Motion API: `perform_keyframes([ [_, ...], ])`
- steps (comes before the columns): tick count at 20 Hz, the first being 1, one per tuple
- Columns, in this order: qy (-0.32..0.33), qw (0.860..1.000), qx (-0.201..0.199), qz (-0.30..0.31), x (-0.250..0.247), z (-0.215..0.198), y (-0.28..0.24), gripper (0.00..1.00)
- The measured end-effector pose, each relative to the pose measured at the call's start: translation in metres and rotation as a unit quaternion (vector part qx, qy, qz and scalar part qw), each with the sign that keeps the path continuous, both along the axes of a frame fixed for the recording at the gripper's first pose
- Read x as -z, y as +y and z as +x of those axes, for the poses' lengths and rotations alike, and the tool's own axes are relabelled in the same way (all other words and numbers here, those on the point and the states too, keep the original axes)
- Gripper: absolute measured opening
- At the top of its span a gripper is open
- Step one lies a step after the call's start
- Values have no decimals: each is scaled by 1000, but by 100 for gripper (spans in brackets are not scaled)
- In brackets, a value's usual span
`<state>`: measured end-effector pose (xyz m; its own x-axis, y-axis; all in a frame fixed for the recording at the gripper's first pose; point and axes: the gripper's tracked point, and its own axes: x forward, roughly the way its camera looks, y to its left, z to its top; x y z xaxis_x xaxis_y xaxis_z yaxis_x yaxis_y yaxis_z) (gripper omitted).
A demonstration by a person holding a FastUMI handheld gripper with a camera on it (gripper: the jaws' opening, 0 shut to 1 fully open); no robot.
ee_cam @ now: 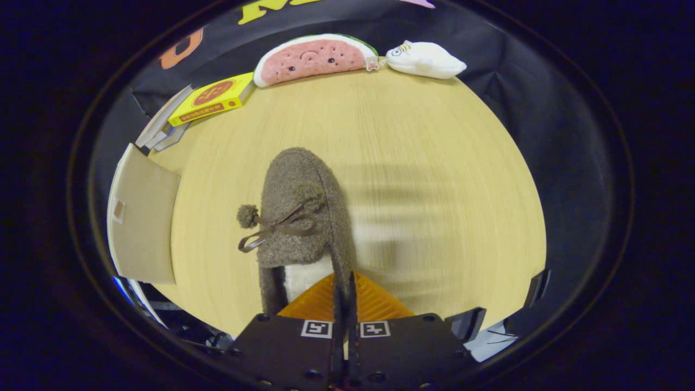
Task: Open the storage box then place both shoes into the box .Put the left shoe in first, then the right shoe, with the right side of both shoes facing outward in a uniform manner.
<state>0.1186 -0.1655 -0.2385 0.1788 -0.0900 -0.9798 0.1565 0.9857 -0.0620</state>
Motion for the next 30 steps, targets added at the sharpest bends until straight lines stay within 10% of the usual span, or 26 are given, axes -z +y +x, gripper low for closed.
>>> perform_keyframes([
  [13,-59,998,9,36,-86,-5,69,0],
  [30,-139,984,-92,62,-174,29,296,0],
])
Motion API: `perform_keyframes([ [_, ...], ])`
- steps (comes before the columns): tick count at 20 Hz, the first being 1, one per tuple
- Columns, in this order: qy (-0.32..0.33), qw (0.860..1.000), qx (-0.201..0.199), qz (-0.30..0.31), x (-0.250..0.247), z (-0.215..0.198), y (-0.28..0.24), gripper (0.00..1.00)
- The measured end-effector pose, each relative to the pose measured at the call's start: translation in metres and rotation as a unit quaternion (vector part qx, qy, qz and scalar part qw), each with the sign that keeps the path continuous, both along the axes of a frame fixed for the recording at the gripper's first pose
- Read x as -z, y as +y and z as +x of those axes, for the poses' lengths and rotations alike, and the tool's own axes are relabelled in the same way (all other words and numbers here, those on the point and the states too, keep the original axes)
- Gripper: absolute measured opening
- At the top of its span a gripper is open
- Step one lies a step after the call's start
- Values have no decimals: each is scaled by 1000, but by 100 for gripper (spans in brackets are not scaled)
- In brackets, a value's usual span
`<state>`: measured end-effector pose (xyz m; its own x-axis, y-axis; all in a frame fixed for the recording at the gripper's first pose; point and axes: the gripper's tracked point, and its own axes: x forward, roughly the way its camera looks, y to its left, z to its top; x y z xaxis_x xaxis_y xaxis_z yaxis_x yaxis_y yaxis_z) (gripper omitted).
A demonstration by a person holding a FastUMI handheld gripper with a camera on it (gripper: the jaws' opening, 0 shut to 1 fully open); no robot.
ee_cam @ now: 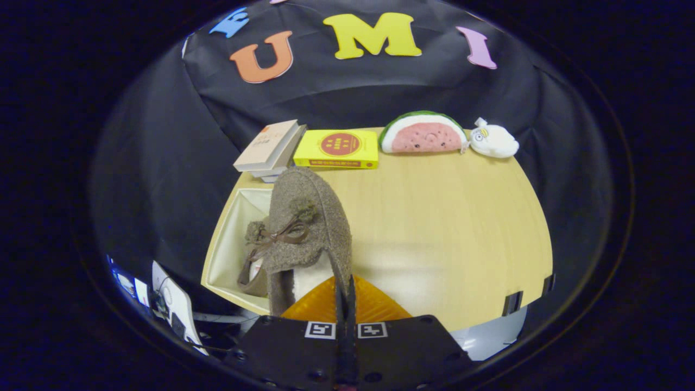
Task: Open the storage box then place both shoes into the box .Put the left shoe in first, then the right shoe, with the right side of both shoes facing outward in a uniform manner.
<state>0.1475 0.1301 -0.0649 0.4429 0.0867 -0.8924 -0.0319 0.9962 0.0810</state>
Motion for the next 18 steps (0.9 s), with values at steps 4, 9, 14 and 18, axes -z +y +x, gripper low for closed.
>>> perform_keyframes([
  [4,-6,999,-25,27,8,16,69,0],
  [9,2,998,-43,39,45,33,131,0],
  [14,31,999,-24,24,103,38,143,0],
  [18,27,999,34,-20,132,33,116,0],
])
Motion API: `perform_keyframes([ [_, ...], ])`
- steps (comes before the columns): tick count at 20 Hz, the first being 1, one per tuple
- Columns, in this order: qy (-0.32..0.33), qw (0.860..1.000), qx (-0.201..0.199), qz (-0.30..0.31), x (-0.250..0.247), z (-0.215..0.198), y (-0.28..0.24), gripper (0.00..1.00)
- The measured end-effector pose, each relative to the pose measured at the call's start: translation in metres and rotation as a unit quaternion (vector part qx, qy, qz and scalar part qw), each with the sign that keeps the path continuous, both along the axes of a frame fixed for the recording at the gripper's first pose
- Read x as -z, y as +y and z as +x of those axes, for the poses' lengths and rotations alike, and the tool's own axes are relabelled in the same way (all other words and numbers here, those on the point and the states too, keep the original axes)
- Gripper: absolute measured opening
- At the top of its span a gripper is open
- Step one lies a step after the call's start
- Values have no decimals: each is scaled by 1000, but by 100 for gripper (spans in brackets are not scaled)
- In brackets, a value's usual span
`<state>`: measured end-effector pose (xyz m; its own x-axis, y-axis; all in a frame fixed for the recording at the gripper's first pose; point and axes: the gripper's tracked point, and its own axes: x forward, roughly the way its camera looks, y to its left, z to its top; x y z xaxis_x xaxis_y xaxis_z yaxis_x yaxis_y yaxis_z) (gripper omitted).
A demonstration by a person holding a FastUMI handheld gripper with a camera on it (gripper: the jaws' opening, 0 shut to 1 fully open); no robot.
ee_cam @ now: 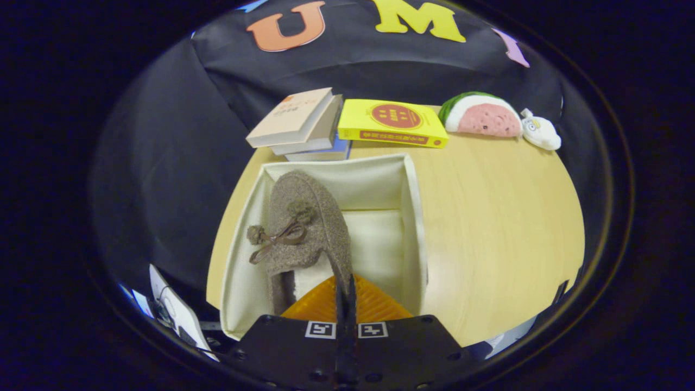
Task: Open the storage box then place both shoes into the box .Put the left shoe in first, then the right shoe, with the right side of both shoes facing outward in a uniform manner.
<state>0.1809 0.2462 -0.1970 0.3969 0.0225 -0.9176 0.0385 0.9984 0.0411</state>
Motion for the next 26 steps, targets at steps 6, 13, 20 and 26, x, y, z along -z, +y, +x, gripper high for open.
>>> perform_keyframes([
  [6,-60,996,57,-20,-3,-2,-16,0],
  [13,-60,997,21,-31,11,-3,-6,1],
  [20,-132,991,-6,-15,-30,-11,-5,47],
  [26,-196,980,-35,-18,-77,-28,-10,98],
])
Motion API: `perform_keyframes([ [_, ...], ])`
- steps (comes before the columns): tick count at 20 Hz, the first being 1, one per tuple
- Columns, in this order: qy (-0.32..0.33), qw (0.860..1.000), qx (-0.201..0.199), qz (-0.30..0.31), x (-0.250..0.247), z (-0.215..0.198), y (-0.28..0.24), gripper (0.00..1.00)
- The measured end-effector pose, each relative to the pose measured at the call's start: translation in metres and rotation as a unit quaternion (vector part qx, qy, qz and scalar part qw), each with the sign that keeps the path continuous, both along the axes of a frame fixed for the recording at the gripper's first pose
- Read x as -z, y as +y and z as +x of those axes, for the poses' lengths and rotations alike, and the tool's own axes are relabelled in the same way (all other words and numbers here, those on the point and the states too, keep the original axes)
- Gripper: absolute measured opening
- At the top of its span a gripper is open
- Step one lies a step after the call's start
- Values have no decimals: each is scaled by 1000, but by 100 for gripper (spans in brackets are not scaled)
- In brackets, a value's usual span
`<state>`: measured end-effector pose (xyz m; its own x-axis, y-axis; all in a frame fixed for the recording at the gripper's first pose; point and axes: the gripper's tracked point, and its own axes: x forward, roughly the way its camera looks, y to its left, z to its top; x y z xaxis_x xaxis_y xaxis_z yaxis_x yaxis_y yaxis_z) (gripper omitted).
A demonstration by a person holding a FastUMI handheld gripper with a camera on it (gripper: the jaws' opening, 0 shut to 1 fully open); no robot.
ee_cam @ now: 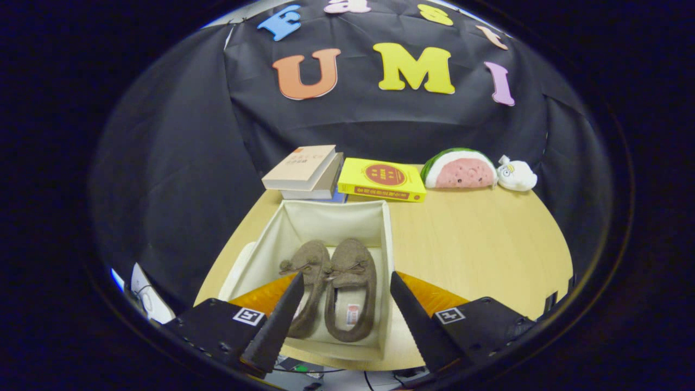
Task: Open the storage box then place both shoes into the box .Put the left shoe in first, then the right shoe, with the right side of both shoes facing outward in a uniform manner.
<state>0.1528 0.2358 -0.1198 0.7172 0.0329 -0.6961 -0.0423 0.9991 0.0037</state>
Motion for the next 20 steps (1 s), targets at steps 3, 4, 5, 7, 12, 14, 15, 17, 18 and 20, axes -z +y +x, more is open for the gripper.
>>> perform_keyframes([
  [3,-45,999,18,-10,-27,-9,-23,97],
  [4,-64,998,24,-15,-38,-14,-32,97],
  [5,-85,996,32,-22,-50,-17,-42,97],
  [7,-129,990,46,-35,-73,-28,-62,97],
  [12,-210,973,70,-58,-113,-56,-109,97],
  [14,-230,968,71,-68,-122,-62,-123,97],
  [15,-236,967,68,-73,-125,-65,-130,97],
  [17,-249,962,75,-84,-132,-67,-147,97],
  [18,-253,961,79,-83,-135,-70,-154,97],
  [20,-262,958,90,-78,-137,-71,-171,96],
])
